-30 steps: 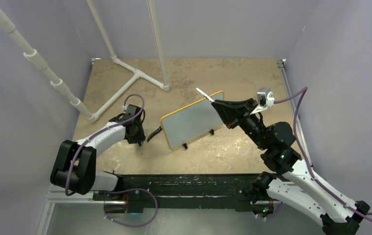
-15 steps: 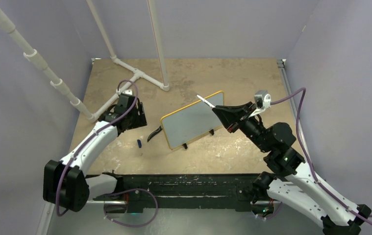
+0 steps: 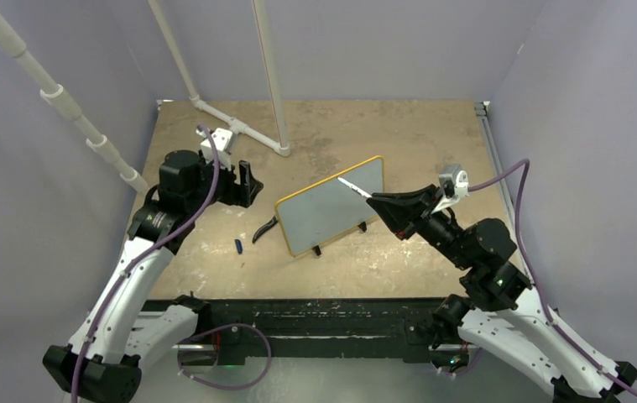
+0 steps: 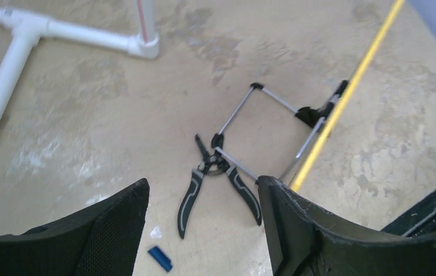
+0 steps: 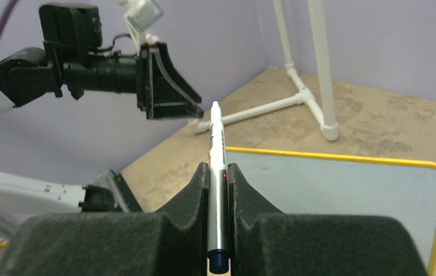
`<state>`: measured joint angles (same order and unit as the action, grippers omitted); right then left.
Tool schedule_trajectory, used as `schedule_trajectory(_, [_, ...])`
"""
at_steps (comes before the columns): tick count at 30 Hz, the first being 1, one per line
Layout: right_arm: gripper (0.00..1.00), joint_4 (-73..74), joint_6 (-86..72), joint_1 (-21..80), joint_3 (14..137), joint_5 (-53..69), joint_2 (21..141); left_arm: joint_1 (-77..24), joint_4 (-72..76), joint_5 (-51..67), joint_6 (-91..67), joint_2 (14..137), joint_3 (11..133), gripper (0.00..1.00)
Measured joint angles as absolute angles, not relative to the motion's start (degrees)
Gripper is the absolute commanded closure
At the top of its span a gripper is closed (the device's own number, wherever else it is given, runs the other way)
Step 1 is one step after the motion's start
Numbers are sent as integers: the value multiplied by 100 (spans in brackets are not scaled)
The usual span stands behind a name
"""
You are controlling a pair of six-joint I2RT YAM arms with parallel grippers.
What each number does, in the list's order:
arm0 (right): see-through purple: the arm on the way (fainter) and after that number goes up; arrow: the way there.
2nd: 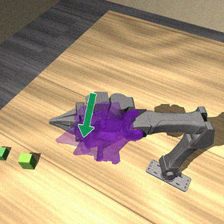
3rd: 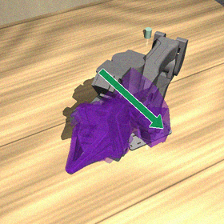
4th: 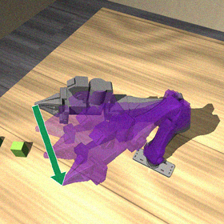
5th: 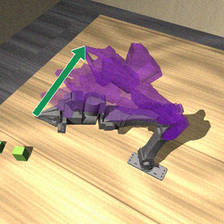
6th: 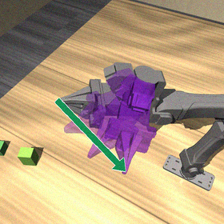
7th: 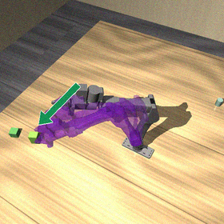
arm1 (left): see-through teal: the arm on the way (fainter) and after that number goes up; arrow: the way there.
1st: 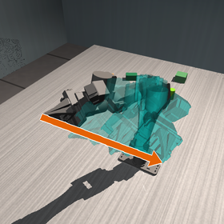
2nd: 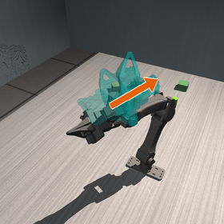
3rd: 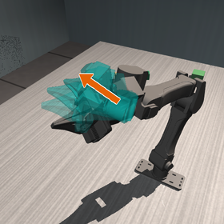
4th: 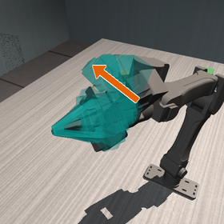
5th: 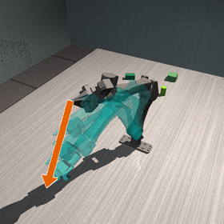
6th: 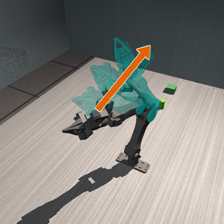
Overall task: Write a sentence on the whiteboard
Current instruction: Hold the whiteboard at the center of the board.
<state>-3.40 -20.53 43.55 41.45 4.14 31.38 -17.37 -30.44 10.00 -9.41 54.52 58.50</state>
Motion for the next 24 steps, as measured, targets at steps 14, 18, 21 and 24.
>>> schedule_trajectory(14, [100,-349,-2128,4355,3629,1157,3319,-1750,-1197,3389,-832,5575,4777,31])
schedule_trajectory(18, [100,-366,-2130,4355,3603,1142,3483,-1833,-1118,3616,-829,5638,4541,42])
schedule_trajectory(21, [100,-440,-2128,4386,3586,1087,3647,-1927,-1142,3632,-775,5638,4508,50])
schedule_trajectory(24, [100,-563,-2119,4453,3524,932,3828,-1975,-1125,3647,-738,5636,4508,55])
